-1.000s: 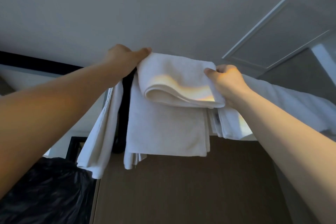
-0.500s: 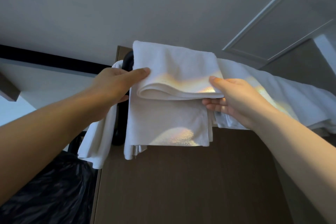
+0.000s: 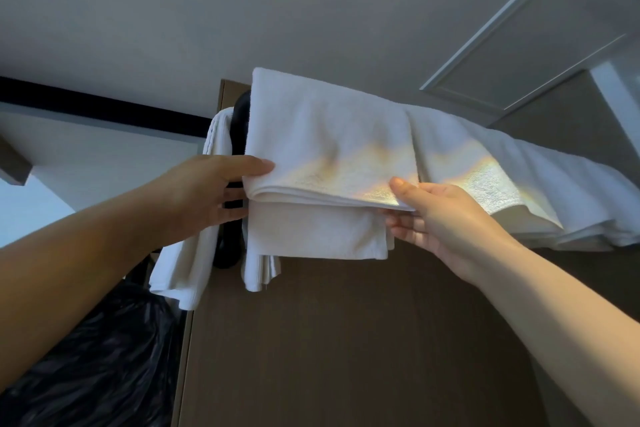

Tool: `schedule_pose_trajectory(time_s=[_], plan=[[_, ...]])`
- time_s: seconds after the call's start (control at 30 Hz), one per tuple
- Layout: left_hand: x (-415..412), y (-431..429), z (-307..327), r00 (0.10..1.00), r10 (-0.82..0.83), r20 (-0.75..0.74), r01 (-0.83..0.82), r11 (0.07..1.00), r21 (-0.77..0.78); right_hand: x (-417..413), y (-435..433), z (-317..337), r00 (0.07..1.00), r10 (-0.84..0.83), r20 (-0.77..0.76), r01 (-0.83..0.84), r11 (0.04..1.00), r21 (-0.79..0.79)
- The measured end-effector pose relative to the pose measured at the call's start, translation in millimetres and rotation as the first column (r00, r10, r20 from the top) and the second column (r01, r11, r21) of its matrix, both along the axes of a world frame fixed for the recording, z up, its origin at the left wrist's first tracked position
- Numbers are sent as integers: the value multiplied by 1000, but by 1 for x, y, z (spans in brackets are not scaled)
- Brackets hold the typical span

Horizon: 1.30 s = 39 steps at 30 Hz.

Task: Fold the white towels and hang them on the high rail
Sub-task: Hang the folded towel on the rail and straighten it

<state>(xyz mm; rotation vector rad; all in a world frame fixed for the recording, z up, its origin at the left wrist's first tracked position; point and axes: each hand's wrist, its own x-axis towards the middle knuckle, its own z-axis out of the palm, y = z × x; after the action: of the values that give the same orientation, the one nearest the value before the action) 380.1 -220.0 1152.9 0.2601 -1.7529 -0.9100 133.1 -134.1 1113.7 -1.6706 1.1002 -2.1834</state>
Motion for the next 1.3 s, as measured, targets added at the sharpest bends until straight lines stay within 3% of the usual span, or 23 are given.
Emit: schedule_pose_trajectory(time_s=[0.3, 0.47, 0.63, 0.77, 1.1, 1.3], plan=[[0, -7, -21, 1000, 6, 15, -6, 1000, -9, -2, -8, -22, 977, -179, -116, 177, 984, -27], [-3, -10, -23, 999, 39, 13, -38, 998, -47, -6, -14, -24, 975, -176, -139, 172, 984, -40], [0, -8, -19, 975, -99, 198, 114, 991, -65, -7, -18, -22, 995, 9, -104, -5, 999, 38], [-4, -7, -18, 963, -177, 202, 184, 983, -17, -6, -21, -19, 991, 103, -86, -100, 994, 46], [-2, -22, -23, 985, -105, 138, 108, 994, -13, -15, -17, -23, 962, 255, -94, -246, 965, 95], [0, -26, -29, 991, -27, 132, 44, 991, -129, -21, -14, -25, 940, 326, -96, -320, 945, 71]])
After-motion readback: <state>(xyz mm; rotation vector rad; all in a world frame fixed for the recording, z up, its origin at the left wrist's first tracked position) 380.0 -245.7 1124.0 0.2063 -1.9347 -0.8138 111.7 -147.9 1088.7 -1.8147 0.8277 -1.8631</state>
